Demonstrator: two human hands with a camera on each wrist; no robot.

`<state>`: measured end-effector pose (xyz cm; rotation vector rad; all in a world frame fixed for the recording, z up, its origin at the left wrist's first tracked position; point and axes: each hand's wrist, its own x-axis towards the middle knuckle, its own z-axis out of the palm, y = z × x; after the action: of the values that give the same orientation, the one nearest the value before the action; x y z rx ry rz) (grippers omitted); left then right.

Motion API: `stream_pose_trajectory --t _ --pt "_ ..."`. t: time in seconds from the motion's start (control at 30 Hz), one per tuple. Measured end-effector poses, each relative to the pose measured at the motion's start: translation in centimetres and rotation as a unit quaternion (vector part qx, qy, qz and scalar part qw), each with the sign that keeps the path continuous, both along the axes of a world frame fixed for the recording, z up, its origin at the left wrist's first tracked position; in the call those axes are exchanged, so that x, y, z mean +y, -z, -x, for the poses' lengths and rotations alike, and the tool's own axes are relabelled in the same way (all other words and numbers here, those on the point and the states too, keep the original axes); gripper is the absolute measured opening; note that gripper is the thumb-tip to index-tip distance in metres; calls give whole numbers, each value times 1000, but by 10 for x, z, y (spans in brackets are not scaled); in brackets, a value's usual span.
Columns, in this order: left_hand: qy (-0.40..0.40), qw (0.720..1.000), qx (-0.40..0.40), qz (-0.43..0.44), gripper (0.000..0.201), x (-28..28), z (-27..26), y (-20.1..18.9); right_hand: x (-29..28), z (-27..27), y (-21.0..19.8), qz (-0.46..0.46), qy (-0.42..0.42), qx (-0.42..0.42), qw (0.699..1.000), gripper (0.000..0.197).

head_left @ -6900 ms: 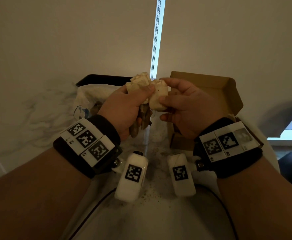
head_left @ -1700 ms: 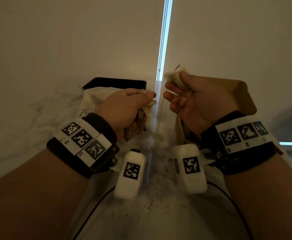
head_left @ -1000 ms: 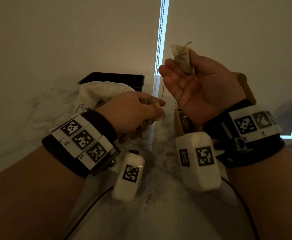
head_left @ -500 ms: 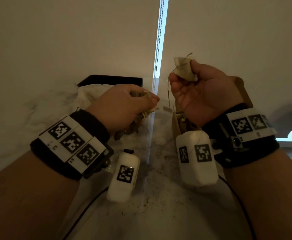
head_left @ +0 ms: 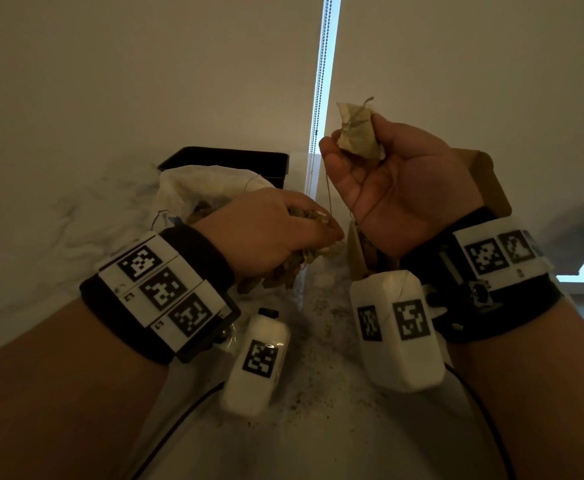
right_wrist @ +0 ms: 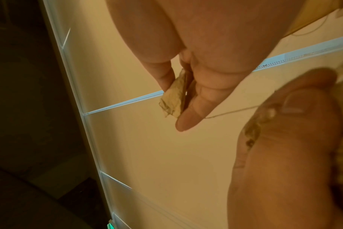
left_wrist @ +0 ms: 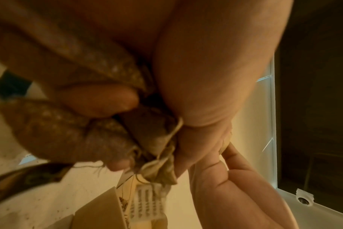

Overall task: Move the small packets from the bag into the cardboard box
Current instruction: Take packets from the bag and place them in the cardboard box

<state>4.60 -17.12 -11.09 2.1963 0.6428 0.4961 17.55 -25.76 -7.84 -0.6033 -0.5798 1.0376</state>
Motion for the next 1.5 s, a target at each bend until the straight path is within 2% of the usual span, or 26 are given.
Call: stream_pose_trajectory --t 0.1,0.2,0.33,0.47,0.63,0.73,1.0,1.17,1.23,1.33,1.5 --pt "-16 999 -22 20 16 -1 -1 2 -1 0 -1 -3 4 -1 1000 31" --pt "-69 993 -92 30 16 4 0 1 -1 -6 -1 14 9 -19 1000 30" --pt "-179 965 -193 1 14 17 7 -6 0 -11 4 115 -2 -93 989 19" --pt "-242 935 -258 -13 13 28 12 -10 -4 -5 8 181 -80 -191 961 22" --pt "-259 919 -297 -31 15 34 15 -13 -6 2 12 171 -144 -270 937 38" --pt "-253 924 -284 -45 19 33 14 -10 -7 2 15 147 -142 -300 932 25" --pt "-255 923 -283 -45 13 39 17 -11 -8 -2 17 94 -169 -319 928 26" --pt "-264 920 -290 -31 14 41 19 -12 -6 -4 20 73 -166 -317 931 16" --pt "-250 933 -256 -41 14 39 18 -11 -7 -3 18 41 -162 -311 936 18" --pt "-188 964 -180 -56 15 33 17 -9 -7 -5 12 -14 -116 -282 952 21" --pt "-88 993 -65 -37 16 23 15 -8 -4 -14 7 -39 -25 -240 970 25"
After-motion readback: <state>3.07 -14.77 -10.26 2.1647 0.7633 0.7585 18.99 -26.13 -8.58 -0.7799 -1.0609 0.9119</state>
